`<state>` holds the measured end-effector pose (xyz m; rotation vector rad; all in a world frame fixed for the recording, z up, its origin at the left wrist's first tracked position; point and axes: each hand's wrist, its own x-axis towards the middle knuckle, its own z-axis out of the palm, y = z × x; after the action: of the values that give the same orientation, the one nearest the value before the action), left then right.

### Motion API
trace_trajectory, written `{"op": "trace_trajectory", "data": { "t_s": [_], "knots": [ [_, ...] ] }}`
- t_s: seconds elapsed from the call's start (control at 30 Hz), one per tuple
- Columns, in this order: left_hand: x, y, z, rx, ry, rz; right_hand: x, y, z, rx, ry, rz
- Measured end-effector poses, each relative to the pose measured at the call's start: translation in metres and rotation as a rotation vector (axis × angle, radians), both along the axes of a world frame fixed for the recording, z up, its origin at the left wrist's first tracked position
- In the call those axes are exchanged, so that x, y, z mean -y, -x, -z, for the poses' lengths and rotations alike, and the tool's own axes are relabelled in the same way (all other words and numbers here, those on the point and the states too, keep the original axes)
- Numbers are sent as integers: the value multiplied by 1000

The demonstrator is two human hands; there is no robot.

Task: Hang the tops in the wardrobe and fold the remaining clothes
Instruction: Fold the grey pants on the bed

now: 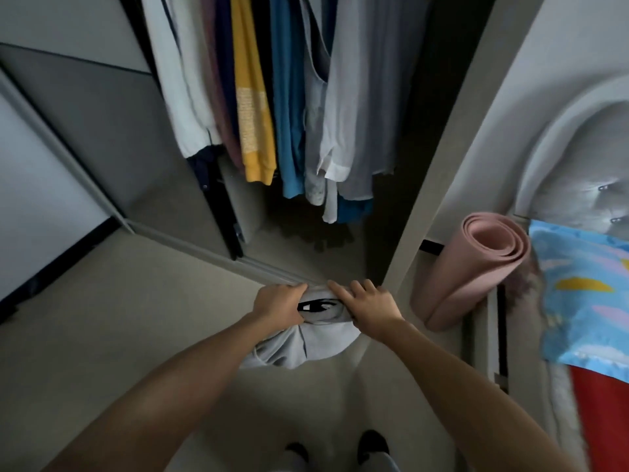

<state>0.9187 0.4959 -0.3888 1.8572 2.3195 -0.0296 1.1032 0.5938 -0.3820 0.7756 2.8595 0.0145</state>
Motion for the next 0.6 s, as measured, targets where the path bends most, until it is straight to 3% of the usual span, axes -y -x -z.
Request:
{"op": "trace_trajectory", "data": {
  "t_s": [0.37,0.6],
  "knots": [
    [-17,67,39,25,144,-33,-30,73,50,42,116,-54],
    [-100,116,98,-40,235,-42,-107,122,107,21,227,-14]
  ]
}}
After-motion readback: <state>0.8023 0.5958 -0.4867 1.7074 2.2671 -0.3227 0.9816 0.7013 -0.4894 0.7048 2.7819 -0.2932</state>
